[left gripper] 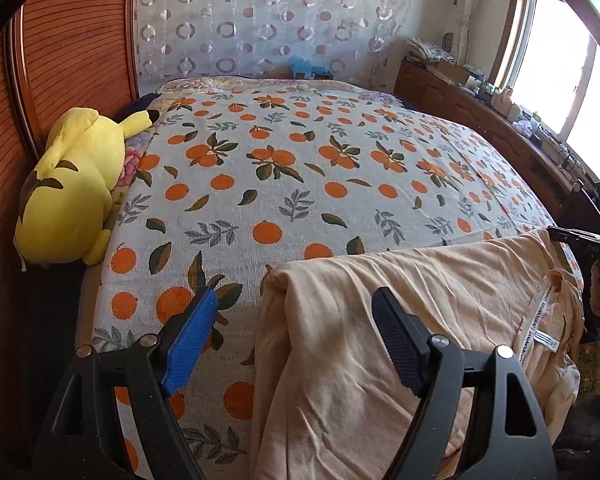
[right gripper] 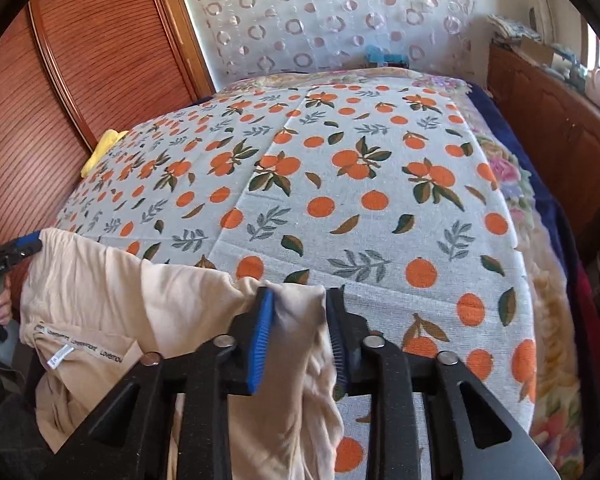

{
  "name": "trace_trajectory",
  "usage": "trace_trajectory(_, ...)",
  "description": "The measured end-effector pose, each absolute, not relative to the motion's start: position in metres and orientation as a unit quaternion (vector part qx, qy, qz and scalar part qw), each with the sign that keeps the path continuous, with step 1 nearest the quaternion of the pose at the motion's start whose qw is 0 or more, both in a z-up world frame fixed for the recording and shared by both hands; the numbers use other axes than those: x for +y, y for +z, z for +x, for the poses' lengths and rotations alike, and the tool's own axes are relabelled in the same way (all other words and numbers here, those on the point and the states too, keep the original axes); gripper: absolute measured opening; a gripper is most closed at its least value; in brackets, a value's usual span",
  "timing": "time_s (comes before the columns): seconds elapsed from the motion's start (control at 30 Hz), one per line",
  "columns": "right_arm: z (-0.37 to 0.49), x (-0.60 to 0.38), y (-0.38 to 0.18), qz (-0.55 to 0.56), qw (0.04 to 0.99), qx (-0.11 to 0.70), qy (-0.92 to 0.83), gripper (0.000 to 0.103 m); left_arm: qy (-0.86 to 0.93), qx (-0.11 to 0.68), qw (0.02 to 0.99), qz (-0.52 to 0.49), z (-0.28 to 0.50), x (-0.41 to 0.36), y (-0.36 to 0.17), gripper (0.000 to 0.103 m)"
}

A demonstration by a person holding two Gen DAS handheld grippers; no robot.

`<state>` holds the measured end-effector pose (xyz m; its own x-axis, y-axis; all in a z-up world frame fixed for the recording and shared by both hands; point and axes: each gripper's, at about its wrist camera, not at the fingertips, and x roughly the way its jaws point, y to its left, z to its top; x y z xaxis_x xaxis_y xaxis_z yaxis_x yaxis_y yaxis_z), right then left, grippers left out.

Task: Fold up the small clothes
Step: 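Open both grippers and move them to the folded edge of the beige shirt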

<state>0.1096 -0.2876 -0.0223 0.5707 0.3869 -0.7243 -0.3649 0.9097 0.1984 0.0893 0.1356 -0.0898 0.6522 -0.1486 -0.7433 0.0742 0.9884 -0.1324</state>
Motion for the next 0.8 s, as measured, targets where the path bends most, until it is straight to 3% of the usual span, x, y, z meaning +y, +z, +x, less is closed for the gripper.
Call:
trace_trajectory(0.13, 0.111, -0.291, -0.016, 0.031, 0.888, 0.394, 0.235, 0.004, -0.05, 0.423, 0.904, -0.036, 0.095, 0.133, -0.099, 0.08)
trace_trajectory(0.23, 0.101, -0.3, -0.009, 0.023, 0.909, 0.367, 0.196, 0.003, -0.049, 0.424, 0.903, -0.041, 0.096, 0.135, -0.102, 0.08)
trace_trajectory(0.57, 0.103, -0.306, -0.014, 0.009, 0.912, 0.382, 0.15, 0.004, -0.049, 0.422, 0.904, -0.036, 0.095, 0.133, -0.102, 0.08)
trace_trajectory(0.67, 0.101, -0.297, -0.01, 0.011, 0.913, 0.374, 0.162, 0.025, -0.056, 0.42, 0.905, -0.041, 0.095, 0.133, -0.101, 0.073)
trace_trajectory(0.73, 0.098, -0.297, -0.012, 0.005, 0.913, 0.374, 0.162, 0.055, -0.062, 0.42, 0.904, -0.047, 0.096, 0.133, -0.1, 0.066)
trace_trajectory(0.8, 0.097, -0.3, -0.016, 0.006, 0.912, 0.374, 0.167, 0.057, -0.066, 0.42, 0.904, -0.052, 0.097, 0.133, -0.099, 0.061)
